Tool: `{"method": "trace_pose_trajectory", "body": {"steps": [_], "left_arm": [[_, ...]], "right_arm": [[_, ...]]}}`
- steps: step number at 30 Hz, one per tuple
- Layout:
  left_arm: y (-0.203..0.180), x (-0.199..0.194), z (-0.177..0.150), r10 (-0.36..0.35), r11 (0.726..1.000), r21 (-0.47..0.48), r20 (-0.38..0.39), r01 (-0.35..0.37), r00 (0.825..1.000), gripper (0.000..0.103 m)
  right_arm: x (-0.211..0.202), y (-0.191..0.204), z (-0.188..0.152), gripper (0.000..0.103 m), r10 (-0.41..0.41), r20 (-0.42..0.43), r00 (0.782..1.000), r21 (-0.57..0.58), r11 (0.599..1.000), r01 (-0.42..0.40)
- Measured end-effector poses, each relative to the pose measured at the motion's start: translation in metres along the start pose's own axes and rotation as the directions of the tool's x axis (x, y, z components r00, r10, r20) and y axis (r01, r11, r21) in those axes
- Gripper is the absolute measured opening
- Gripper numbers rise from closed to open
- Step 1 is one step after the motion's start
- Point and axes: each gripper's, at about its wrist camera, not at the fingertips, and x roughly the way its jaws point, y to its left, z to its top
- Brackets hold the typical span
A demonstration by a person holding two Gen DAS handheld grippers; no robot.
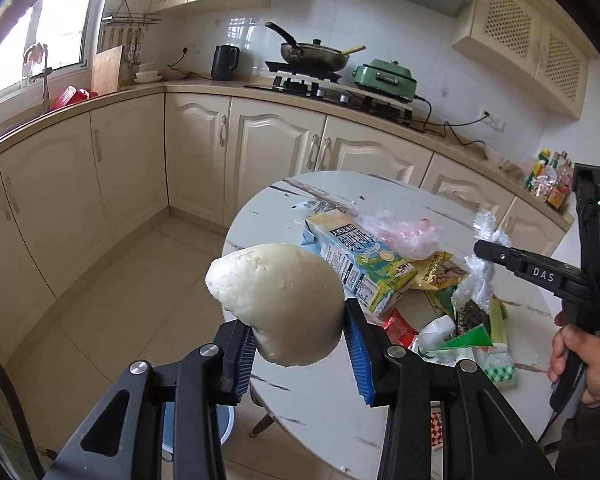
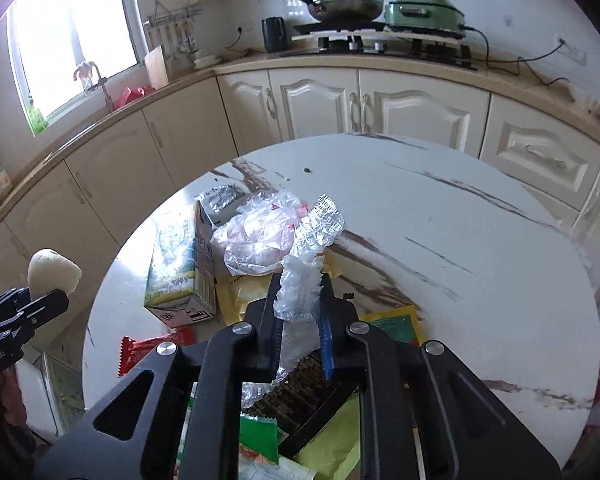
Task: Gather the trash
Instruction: 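Carry dough and plastic to the blue bucket and open both grippers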
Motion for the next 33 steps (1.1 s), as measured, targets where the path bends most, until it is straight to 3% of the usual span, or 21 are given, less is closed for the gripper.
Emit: {"method": "trace_pose_trajectory", "body": {"steps": [6,9,13,20,24,33], "left_arm": [[0.022,-0.050,-0.008,0.017,1.000,-0.024,0.036,-0.016,0.999,0.037],[0.040,-0.075,-0.019,0.052,0.998,-0.045,0.051,-0.050,0.997,0.037],[0.069,-0.104,-0.038,0.115,0.990,-0.082,0.046,-0.111,0.992,0.037],[0.135,-0.130,-0.078,0.235,0.957,-0.169,-0.022,-0.236,0.972,0.037],[0.172,-0.117,-0.106,0.264,0.934,-0.220,-0.107,-0.282,0.959,0.037],[0.213,-0.026,-0.141,0.180,0.926,-0.271,-0.294,-0.262,0.939,0.037]], "right_arm": [[-0.047,0.026,0.011,0.014,0.025,0.110,0.994,-0.001,1.000,-0.025],[-0.060,0.075,0.015,0.014,0.115,0.133,0.984,-0.083,0.991,-0.104],[-0.050,0.155,0.008,0.014,0.246,0.099,0.964,-0.196,0.955,-0.224],[0.028,0.294,-0.044,0.014,0.341,-0.075,0.937,-0.354,0.869,-0.345],[0.092,0.343,-0.085,0.014,0.311,-0.176,0.934,-0.400,0.844,-0.357],[0.248,0.346,-0.132,0.016,0.189,-0.342,0.920,-0.335,0.891,-0.307]]}}
